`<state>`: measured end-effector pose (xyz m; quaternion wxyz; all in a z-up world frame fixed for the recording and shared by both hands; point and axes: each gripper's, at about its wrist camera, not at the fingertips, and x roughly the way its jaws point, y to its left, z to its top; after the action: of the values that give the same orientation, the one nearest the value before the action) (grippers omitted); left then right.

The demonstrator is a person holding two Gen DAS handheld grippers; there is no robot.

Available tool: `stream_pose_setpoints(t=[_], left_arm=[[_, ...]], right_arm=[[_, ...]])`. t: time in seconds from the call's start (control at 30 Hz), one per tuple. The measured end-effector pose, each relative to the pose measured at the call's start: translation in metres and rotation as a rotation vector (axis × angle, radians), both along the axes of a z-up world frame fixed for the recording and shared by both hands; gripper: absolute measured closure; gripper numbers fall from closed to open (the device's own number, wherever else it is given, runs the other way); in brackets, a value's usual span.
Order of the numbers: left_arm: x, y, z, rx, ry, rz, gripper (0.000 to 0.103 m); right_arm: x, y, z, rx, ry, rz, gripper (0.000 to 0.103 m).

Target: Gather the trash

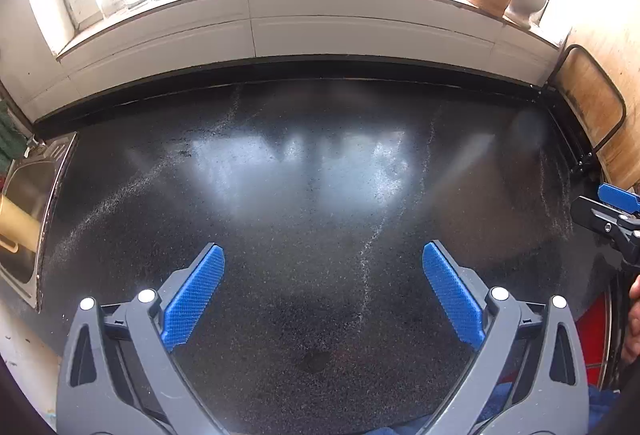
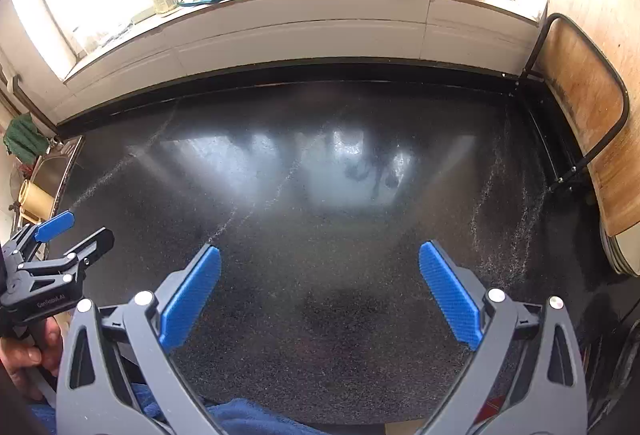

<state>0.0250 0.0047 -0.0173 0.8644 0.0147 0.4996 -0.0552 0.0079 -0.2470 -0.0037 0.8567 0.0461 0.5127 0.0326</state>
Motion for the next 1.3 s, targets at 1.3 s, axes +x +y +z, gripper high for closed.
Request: stream_pose_setpoints(t=[1.3], left_arm=[[-0.018, 0.005, -0.005, 0.002, 0.035, 0.045, 0.006]], right_arm=[[-0.010, 0.013, 0.000, -0.015, 0.017, 0.047, 0.007]])
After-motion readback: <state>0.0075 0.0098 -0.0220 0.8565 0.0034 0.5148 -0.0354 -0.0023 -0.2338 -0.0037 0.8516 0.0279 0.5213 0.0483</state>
